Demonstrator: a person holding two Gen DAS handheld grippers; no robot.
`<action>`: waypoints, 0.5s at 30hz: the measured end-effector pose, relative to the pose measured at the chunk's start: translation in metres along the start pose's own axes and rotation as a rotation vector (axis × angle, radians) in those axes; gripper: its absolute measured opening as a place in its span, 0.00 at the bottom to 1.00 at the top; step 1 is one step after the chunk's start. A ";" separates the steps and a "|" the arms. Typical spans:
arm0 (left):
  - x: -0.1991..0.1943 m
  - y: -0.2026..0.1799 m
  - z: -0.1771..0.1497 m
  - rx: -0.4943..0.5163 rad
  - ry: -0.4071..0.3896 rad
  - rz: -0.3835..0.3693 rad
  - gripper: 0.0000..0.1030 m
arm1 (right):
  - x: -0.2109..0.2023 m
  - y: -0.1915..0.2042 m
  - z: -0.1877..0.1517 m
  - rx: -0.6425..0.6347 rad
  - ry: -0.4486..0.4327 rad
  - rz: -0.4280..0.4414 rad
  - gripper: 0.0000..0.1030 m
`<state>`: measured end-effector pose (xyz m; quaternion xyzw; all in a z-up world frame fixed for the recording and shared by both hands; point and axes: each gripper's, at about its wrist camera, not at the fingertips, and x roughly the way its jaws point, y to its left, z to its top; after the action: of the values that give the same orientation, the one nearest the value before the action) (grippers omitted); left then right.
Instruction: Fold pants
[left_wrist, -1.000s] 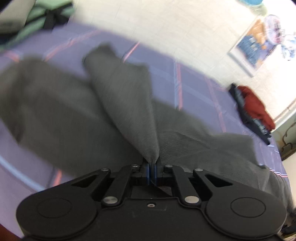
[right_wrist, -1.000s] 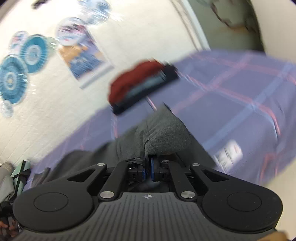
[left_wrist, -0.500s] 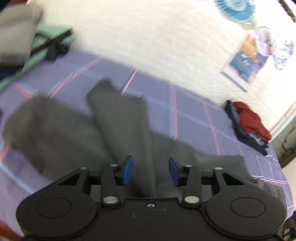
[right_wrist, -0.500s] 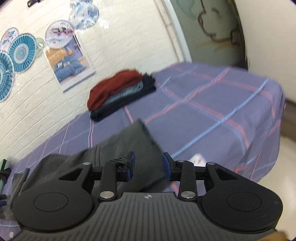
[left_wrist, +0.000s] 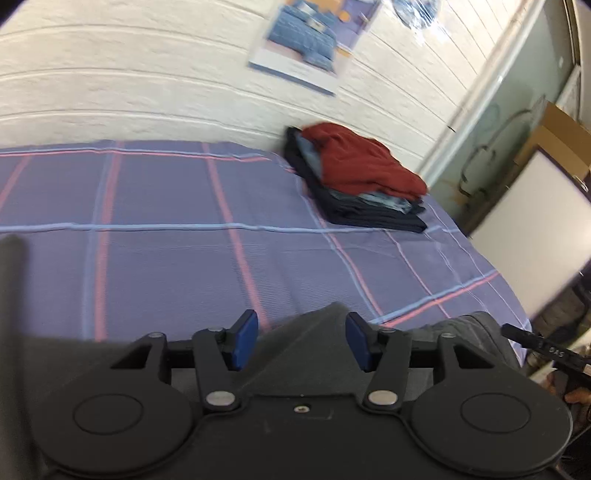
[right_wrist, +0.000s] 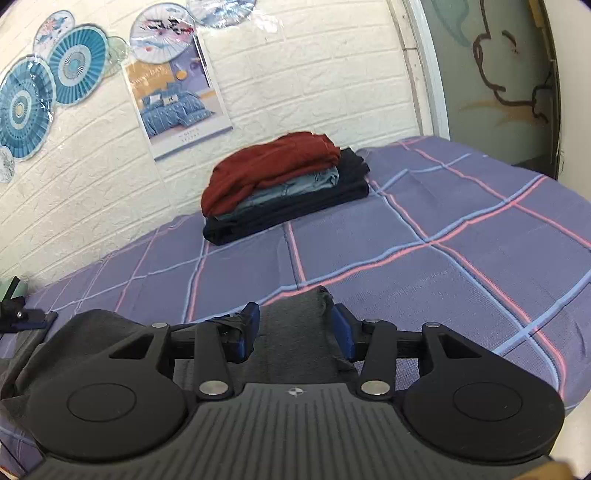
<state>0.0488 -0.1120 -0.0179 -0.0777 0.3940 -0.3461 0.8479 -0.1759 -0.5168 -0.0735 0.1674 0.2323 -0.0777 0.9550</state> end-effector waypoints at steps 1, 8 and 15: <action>0.012 -0.004 0.004 0.013 0.019 -0.010 1.00 | 0.002 -0.002 0.001 0.002 0.006 0.005 0.75; 0.062 -0.020 0.011 0.026 0.147 -0.067 1.00 | 0.025 -0.014 0.007 0.024 0.053 0.077 0.79; 0.083 0.003 0.024 -0.143 0.111 -0.075 1.00 | 0.008 -0.015 0.009 0.100 -0.096 0.133 0.12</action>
<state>0.1045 -0.1668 -0.0537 -0.1332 0.4608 -0.3523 0.8036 -0.1684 -0.5343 -0.0739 0.2262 0.1703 -0.0336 0.9585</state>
